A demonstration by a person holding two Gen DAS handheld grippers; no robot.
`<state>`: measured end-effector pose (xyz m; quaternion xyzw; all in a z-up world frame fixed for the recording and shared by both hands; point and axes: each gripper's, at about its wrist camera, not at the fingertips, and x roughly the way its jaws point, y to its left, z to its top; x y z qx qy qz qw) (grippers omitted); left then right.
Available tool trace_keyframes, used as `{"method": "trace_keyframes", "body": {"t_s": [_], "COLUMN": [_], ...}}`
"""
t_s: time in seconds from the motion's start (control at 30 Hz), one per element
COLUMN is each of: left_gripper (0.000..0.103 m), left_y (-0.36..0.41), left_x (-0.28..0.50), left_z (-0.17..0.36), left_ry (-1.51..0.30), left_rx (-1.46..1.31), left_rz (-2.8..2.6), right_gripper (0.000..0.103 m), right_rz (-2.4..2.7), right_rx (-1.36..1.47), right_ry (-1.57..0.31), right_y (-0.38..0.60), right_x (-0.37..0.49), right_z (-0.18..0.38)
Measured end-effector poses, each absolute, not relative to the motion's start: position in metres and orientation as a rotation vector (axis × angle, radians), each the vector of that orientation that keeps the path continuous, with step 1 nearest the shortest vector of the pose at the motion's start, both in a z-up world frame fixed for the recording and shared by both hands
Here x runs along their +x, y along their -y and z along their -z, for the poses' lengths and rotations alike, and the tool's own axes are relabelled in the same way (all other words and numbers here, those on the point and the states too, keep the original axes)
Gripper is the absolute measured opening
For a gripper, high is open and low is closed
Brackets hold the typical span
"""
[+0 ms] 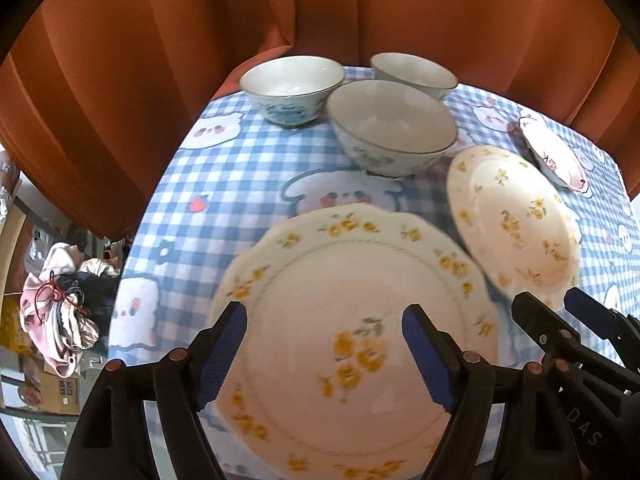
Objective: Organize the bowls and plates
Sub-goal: 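Lift the deep plate with both grippers and carry it toward the flat yellow-flower plate, then lower the deep plate onto the flat yellow-flower plate with both grippers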
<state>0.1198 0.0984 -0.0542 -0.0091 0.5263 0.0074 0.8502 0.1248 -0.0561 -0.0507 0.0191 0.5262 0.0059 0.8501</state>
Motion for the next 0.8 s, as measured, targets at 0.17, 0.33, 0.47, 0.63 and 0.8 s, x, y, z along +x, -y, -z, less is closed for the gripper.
{"method": "trace_keyframes", "body": {"t_s": [0.17,0.33,0.47,0.63,0.8], "left_gripper": [0.082,0.081,0.081,0.081,0.081], "left_y": [-0.067,-0.038,-0.018,0.001,0.016], "left_x": [0.13,0.142,0.156,0.174,0.192], "left_z": [0.053,0.051,0.052,0.059,0.068], "left_ry": [-1.112,-1.114,-1.116,-1.128,-1.128], "left_rx": [-0.017,-0.036,-0.045,-0.065,-0.051], "left_rz": [-0.014,-0.02,-0.022,-0.028,-0.029], "right_gripper": [0.068,0.068,0.068,0.068,0.068], "right_rz": [-0.011,-0.014,-0.016,-0.014,-0.011], "right_rx": [0.048,0.05,0.052,0.071,0.072], "right_ry": [-1.108,-1.114,-1.113,-1.127,-1.14], "right_y": [0.086,0.118,0.139,0.165,0.183], "right_x": [0.133,0.146,0.159,0.177,0.196], "right_z": [0.048,0.046,0.044,0.048,0.058]}}
